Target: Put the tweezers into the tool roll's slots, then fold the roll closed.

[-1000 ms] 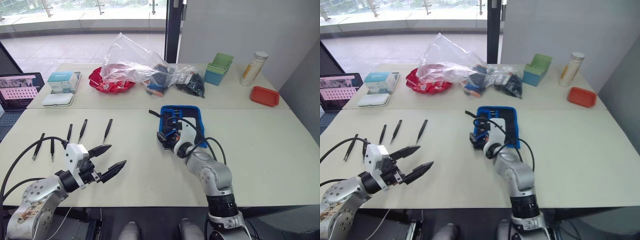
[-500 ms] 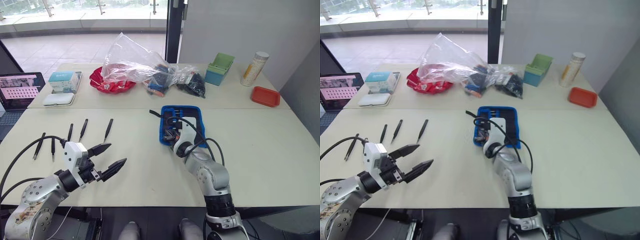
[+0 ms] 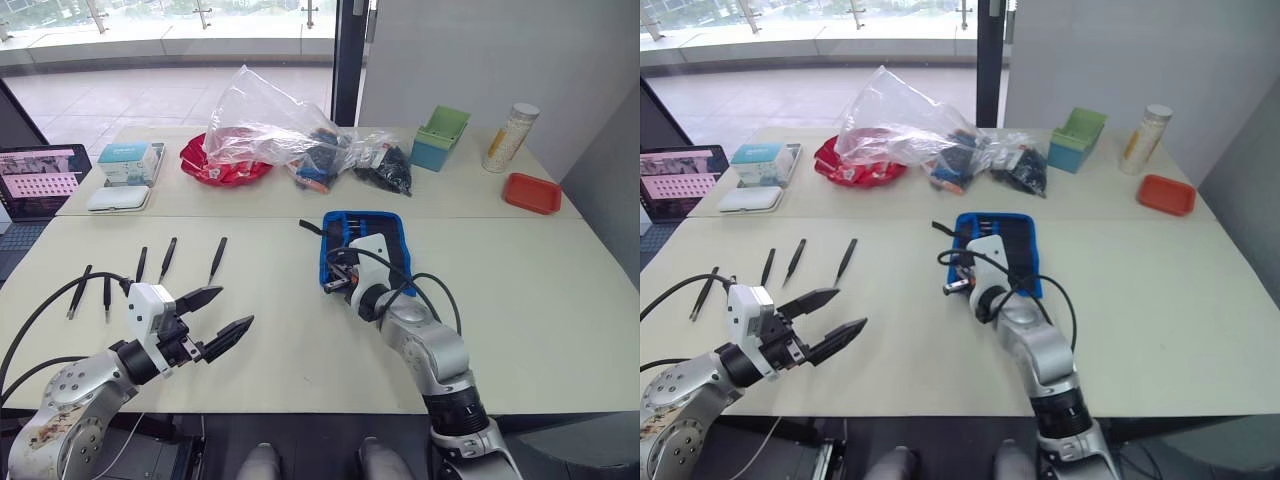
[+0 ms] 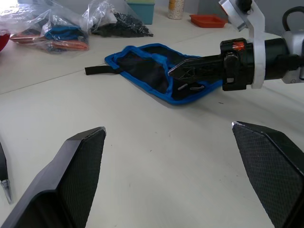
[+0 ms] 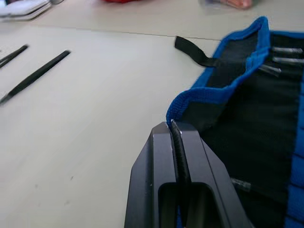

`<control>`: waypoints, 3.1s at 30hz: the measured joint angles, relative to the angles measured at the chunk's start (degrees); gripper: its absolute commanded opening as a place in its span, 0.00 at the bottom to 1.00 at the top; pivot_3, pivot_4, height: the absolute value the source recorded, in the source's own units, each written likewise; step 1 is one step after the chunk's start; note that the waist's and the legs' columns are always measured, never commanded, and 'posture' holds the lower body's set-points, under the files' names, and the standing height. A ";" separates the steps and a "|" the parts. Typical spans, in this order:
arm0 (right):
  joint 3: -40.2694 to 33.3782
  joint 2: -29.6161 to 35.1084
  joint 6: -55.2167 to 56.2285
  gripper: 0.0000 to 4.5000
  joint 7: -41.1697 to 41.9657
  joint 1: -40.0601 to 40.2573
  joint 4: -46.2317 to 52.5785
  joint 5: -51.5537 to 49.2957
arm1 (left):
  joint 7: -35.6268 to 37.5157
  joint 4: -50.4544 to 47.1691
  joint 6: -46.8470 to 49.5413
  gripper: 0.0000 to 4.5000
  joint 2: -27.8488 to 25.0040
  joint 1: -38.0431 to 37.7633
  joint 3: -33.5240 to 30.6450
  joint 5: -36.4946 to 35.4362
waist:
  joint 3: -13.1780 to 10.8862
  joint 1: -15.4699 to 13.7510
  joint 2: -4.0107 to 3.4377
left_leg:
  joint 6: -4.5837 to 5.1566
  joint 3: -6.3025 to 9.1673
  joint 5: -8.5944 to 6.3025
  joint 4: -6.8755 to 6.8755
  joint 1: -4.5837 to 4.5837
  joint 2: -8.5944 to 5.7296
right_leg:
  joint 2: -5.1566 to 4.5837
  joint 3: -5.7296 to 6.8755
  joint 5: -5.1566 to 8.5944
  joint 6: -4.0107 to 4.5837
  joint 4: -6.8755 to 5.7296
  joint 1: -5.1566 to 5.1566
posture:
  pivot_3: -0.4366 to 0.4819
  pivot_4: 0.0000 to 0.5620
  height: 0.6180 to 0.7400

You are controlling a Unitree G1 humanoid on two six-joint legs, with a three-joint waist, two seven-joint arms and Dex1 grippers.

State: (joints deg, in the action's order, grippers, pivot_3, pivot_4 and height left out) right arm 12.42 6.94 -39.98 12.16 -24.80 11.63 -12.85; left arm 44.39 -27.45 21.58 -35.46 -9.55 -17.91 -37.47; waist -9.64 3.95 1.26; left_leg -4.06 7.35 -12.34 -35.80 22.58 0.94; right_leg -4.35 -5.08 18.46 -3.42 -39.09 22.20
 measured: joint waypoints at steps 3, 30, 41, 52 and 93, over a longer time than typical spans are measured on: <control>4.12 9.23 3.16 0.01 8.41 1.01 3.05 1.50 | 0.57 0.44 0.19 1.00 -0.52 0.87 0.28 -0.08 | 0.00 -0.19 0.00 | 0.00 0.00 0.00 -0.03 0.06 -0.01 | -0.02 0.01 0.00 -0.01 0.09 -0.03 | 0.48 0.27 1.00; 8.58 36.80 28.05 0.01 42.38 12.16 19.10 7.88 | 45.32 73.09 -45.24 1.00 1.97 62.22 30.67 29.74 | -0.08 -1.25 0.16 | 0.03 0.30 -0.01 -0.48 0.61 -0.11 | -0.05 0.49 -0.01 -0.04 0.27 -0.02 | 0.48 0.27 1.00; 8.55 34.60 24.89 0.00 39.99 13.21 21.11 9.45 | 47.89 89.50 -59.61 0.44 7.29 70.12 33.73 35.32 | -0.11 -0.34 0.19 | 0.04 0.44 -0.01 -0.59 0.65 -0.12 | -0.05 0.64 0.00 -0.04 0.14 -0.03 | 0.48 0.27 1.00; 8.56 34.18 23.18 0.00 39.81 14.13 22.51 9.63 | 47.90 93.05 -68.45 0.01 6.78 71.49 34.61 38.47 | -0.11 -0.02 0.19 | 0.04 0.50 -0.01 -0.60 0.64 -0.11 | -0.05 0.72 0.00 -0.05 0.10 -0.04 | 0.48 0.27 1.00; 8.35 13.52 1.83 0.00 25.96 7.18 2.74 -1.64 | 46.26 93.78 -74.28 0.33 1.53 66.33 34.43 41.01 | -0.08 0.60 0.18 | 0.04 0.74 0.01 -0.84 0.42 -0.10 | -0.05 1.01 0.01 -0.06 -0.45 -0.10 | 0.48 0.27 1.00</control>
State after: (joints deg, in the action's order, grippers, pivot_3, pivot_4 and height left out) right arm 20.77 20.47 -38.15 38.12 -17.62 14.37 -14.49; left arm 90.65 66.33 -52.70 -33.93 56.78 16.52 3.54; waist -9.72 4.56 1.44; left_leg -4.02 8.09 -12.33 -36.64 23.00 0.84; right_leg -4.40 -4.07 18.48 -3.48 -39.55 22.10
